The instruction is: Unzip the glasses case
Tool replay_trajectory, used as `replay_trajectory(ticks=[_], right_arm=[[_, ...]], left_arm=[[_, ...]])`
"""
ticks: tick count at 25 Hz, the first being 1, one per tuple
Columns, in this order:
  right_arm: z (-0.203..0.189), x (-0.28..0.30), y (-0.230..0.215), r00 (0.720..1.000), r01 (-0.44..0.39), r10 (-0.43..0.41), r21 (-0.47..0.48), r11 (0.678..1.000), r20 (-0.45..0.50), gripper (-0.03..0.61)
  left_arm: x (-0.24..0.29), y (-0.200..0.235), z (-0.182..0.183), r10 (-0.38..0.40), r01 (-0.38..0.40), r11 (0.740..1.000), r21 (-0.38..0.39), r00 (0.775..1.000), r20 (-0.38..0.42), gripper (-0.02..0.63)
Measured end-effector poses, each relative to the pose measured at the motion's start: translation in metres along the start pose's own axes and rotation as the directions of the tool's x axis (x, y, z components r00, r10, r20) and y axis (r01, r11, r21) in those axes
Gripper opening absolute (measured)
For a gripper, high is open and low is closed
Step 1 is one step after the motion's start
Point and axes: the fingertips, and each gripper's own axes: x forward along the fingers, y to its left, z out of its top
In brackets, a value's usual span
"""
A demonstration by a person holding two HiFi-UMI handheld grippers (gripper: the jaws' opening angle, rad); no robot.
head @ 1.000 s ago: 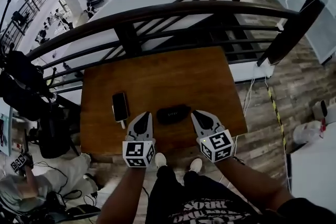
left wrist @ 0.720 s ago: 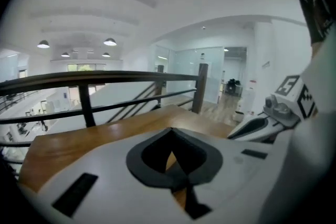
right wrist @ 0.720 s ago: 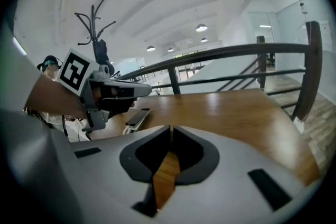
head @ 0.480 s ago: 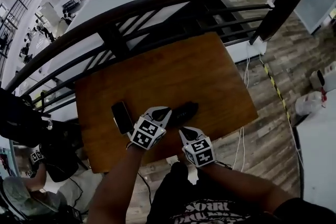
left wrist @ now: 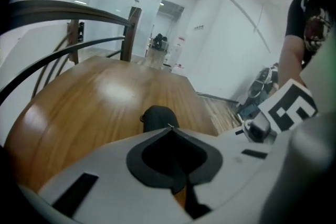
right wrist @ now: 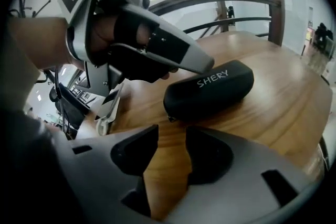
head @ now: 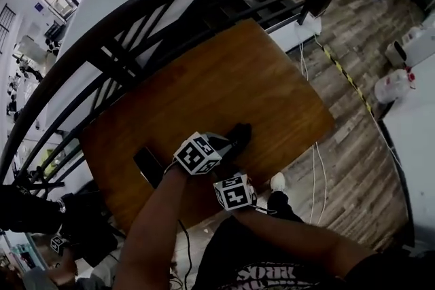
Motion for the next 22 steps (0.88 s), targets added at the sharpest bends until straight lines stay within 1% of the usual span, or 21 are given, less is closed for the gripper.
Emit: replay_trajectory(ticks=[2,3,6,8,10,15,16,17,19,22], right_arm=[[0.003,0.004,0.000,0.999,0.041,-0.041,-0.008,0.999,-0.008,0.145],[0.005,0.005,-0.001,0.998,0.059,-0.059,-0.004,0.998,-0.012,0.144],[0.006,0.011,-0.005,0.995,0.101,-0.100,0.034,0.994,-0.018,0.144],[0.007,0.013,-0.008,0.992,0.127,-0.126,0.055,0.990,-0.018,0.144],[0.006,0.012,-0.010,0.989,0.145,-0.144,0.063,0.987,-0.022,0.132],[0.006,0.010,-0.015,0.993,0.115,-0.115,0.024,0.993,-0.001,0.099],[0.006,0.010,-0.018,0.994,0.112,-0.112,0.017,0.994,0.000,0.053],[0.006,0.010,-0.019,0.994,0.107,-0.107,0.008,0.994,0.001,0.043],[0.005,0.010,-0.020,0.996,0.093,-0.093,-0.004,0.996,0.003,0.033],[0.004,0.011,-0.020,0.997,0.072,-0.072,0.022,0.997,-0.002,0.031]], left_arm=[[0.007,-0.006,-0.005,-0.023,0.024,0.999,0.042,0.999,-0.034,0.003],[0.009,-0.009,-0.005,-0.041,0.042,0.999,0.032,0.999,-0.027,0.003],[0.009,-0.008,-0.005,-0.079,0.080,0.996,-0.043,0.997,0.023,0.003],[0.008,-0.006,-0.006,-0.087,0.088,0.995,-0.054,0.996,0.027,0.003],[0.008,-0.006,-0.006,-0.091,0.091,0.995,-0.044,0.996,0.023,0.003],[0.007,-0.006,-0.006,-0.062,0.062,0.998,-0.002,0.998,0.032,0.003],[0.007,-0.005,-0.007,-0.051,0.050,0.999,0.010,0.998,0.033,0.003],[0.007,-0.005,-0.007,-0.039,0.039,0.999,0.022,0.999,0.035,0.003],[0.008,-0.006,-0.008,-0.023,0.022,0.999,0.033,0.999,0.042,0.003],[0.009,-0.004,-0.009,-0.016,0.014,0.999,0.029,0.999,0.046,0.003]])
